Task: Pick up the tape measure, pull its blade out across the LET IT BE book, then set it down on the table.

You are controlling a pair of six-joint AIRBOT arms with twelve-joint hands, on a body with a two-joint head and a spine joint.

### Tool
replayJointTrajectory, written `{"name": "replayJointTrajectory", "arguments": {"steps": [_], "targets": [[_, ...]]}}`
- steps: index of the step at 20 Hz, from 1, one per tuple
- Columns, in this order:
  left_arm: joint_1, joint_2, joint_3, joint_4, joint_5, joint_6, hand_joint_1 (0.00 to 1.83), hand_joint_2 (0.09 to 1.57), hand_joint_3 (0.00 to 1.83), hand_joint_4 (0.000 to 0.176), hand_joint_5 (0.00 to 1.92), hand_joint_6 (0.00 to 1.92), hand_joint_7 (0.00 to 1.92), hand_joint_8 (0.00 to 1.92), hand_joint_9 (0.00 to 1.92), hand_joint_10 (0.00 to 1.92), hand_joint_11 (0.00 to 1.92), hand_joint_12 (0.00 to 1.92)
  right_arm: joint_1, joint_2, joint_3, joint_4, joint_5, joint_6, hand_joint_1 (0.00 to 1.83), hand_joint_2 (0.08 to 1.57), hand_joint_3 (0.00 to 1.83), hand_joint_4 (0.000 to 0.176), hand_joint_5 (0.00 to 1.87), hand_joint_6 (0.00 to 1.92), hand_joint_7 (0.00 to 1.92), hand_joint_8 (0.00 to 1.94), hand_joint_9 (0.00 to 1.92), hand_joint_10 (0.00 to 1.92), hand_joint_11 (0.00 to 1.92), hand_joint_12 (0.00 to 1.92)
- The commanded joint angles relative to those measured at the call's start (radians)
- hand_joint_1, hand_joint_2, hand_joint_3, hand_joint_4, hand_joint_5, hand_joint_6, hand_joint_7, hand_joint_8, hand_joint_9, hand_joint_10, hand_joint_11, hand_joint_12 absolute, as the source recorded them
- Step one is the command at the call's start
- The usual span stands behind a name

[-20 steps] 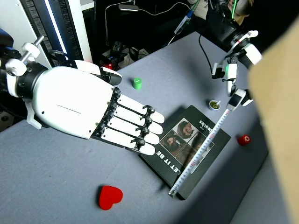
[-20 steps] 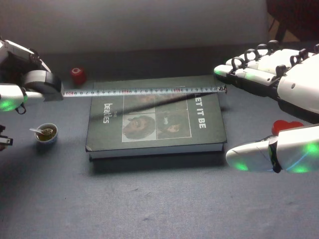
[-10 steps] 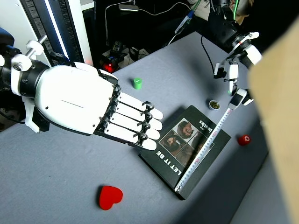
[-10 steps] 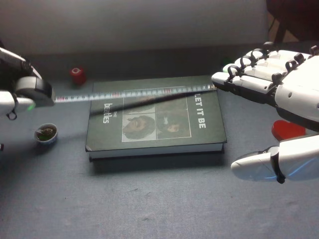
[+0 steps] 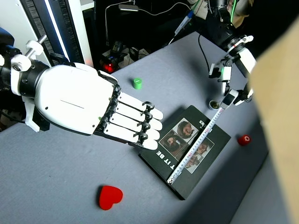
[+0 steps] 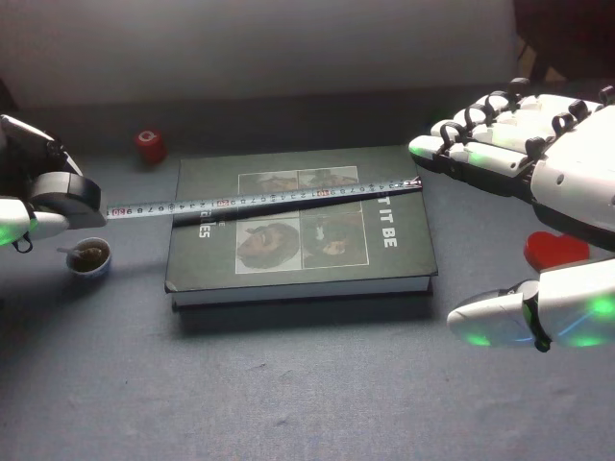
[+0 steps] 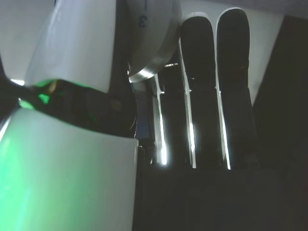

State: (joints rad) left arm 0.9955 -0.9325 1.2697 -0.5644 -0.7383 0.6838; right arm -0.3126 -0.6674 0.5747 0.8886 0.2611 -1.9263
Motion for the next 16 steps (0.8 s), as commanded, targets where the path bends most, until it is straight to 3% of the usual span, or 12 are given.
{"name": "replayJointTrajectory", "arguments": {"steps": [1, 4, 5, 10, 16], "targets": [[-0.004, -0.003, 0.011, -0.001, -0.125, 0.001, 1.38, 1.09, 0.00, 0.000, 1.00, 0.82, 1.05, 0.85, 0.92, 1.24, 0.74, 1.14, 0.012, 0.003, -0.004, -0.021, 0.076, 0.009, 0.19, 0.98, 0.00, 0.000, 0.00, 0.00, 0.00, 0.00, 0.00, 0.00, 0.00, 0.06], [-0.004, -0.010, 0.016, -0.001, -0.125, 0.008, 1.38, 1.08, 0.00, 0.000, 1.06, 0.71, 1.06, 0.86, 0.93, 1.20, 0.78, 1.12, 0.012, 0.002, -0.004, -0.021, 0.076, 0.010, 0.19, 1.00, 0.01, 0.000, 0.00, 0.00, 0.00, 0.00, 0.00, 0.00, 0.02, 0.07], [-0.003, -0.013, 0.018, -0.001, -0.125, 0.008, 1.38, 1.08, 0.00, 0.000, 1.06, 0.69, 1.06, 0.87, 0.93, 1.20, 0.79, 1.11, 0.012, 0.002, -0.004, -0.021, 0.076, 0.011, 0.18, 1.01, 0.00, 0.000, 0.00, 0.00, 0.00, 0.00, 0.00, 0.00, 0.00, 0.19], [-0.002, -0.024, 0.034, -0.001, -0.125, 0.008, 1.38, 1.09, 0.00, 0.000, 1.01, 0.83, 1.08, 0.80, 0.92, 1.22, 0.76, 1.12, 0.012, 0.002, -0.004, -0.021, 0.077, 0.023, 0.18, 1.02, 0.00, 0.000, 0.00, 0.00, 0.00, 0.00, 0.00, 0.00, 0.00, 0.13], [-0.003, -0.024, 0.037, -0.001, -0.131, 0.008, 1.38, 1.08, 0.00, 0.000, 1.05, 0.70, 1.09, 0.86, 0.92, 1.19, 0.80, 1.07, 0.010, 0.001, -0.004, -0.021, 0.085, 0.023, 0.16, 1.04, 0.00, 0.000, 0.00, 0.00, 0.00, 0.00, 0.00, 0.00, 0.00, 0.27]]}}
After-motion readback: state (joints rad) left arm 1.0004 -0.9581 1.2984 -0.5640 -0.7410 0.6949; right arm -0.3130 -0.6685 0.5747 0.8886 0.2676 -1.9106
